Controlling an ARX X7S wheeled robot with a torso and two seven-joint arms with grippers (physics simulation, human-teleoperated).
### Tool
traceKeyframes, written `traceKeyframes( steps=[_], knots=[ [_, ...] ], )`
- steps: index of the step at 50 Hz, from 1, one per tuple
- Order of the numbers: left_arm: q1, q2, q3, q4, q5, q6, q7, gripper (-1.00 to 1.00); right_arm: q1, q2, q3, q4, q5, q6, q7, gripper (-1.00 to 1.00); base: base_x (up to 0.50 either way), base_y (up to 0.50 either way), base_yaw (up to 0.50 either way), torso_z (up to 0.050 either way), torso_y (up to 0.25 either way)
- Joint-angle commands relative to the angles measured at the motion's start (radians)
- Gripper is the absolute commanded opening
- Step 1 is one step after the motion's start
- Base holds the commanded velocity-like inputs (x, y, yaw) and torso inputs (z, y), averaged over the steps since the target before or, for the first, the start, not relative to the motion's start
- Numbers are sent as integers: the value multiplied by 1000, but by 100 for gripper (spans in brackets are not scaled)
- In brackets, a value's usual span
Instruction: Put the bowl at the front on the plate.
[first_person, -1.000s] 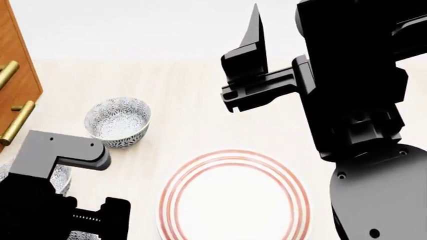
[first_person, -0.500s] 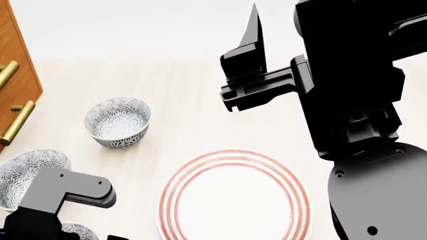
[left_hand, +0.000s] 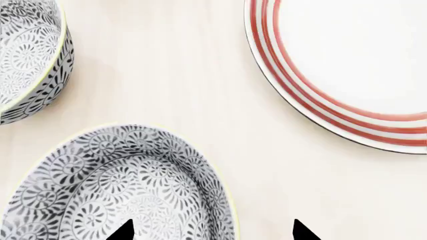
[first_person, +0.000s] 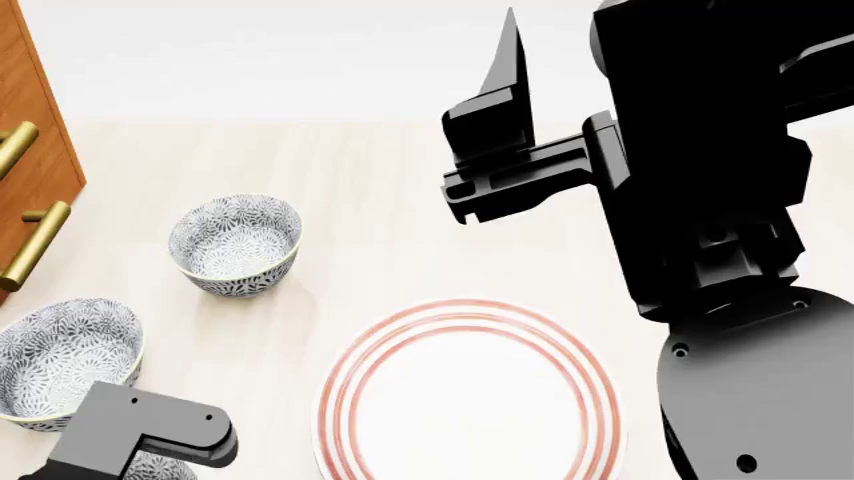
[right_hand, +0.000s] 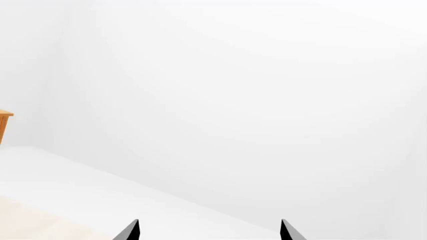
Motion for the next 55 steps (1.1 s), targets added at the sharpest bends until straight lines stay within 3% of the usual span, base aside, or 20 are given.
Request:
traceKeyframes(
  steps=[1, 20, 21, 37, 41, 45, 51, 55],
  knots=[
    [21, -10, 19, -2, 23, 8, 23, 100, -4, 4, 1, 2, 2, -7, 1, 100, 0, 0, 0, 0, 0],
    [46, -25, 44, -30, 46, 25, 56, 100, -4, 8, -8, 7, 5, -15, 5, 100, 0, 0, 0, 0, 0],
    [51, -24, 44, -28, 79, 22, 84, -100, -4, 7, -9, 9, 5, -18, 5, 100, 0, 0, 0, 0, 0],
    [60, -34, 45, -11, 129, 38, 149, -100, 1, 4, -10, -2, 16, -21, 4, 100, 1, 0, 0, 0, 0],
    [64, -44, 39, 61, 239, 51, 250, -100, -2, 6, -7, -6, 18, -21, 5, 100, 3, 0, 0, 0, 0],
    [63, -47, 34, 76, 240, 60, 251, -100, -5, 9, -11, 0, 17, -31, 4, 100, 0, 0, 0, 0, 0],
    [72, -60, 53, 142, 410, 109, 350, -100, -13, 13, -6, 0, 18, -38, 5, 100, 0, 0, 0, 0, 0],
    [69, -60, 55, 148, 422, 116, 359, -100, -14, 15, -8, 3, 18, -45, 5, 100, 0, 0, 0, 0, 0]
  ],
)
